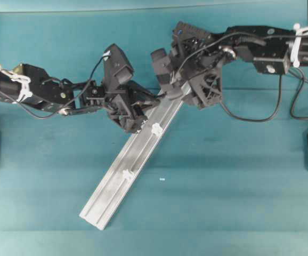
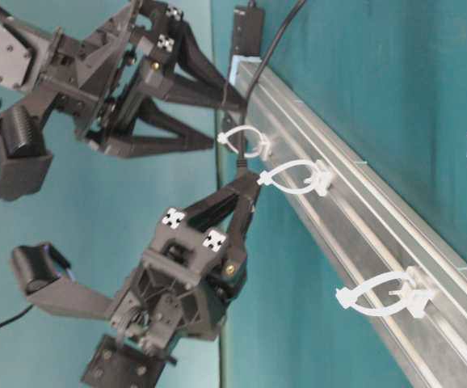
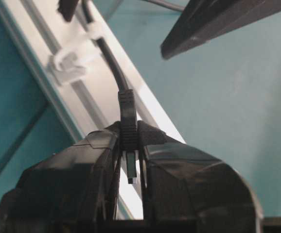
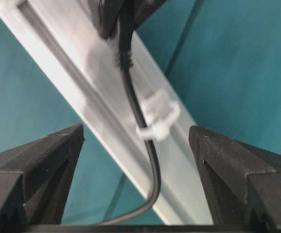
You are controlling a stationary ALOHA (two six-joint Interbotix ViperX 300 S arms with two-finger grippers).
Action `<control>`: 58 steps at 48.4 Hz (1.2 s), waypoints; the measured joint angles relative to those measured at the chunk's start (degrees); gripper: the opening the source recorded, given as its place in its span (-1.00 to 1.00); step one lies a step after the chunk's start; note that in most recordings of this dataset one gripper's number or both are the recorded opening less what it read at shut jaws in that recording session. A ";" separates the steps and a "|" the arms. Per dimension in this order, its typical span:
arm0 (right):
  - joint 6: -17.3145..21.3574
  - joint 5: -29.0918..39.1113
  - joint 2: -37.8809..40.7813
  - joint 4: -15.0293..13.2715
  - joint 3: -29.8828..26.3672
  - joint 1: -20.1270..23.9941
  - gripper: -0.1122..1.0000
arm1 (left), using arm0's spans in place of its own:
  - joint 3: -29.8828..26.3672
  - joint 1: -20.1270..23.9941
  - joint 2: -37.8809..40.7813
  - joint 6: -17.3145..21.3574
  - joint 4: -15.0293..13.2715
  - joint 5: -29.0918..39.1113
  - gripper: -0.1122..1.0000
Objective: Pass the USB cable through three rings with both arms.
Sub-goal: 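Pull the plug through with the left gripper while the right regrasps the cable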
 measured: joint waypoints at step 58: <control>-0.70 -7.29 2.29 -1.23 1.41 3.96 -0.61 | 1.23 -1.76 -2.81 0.09 0.00 0.70 -0.64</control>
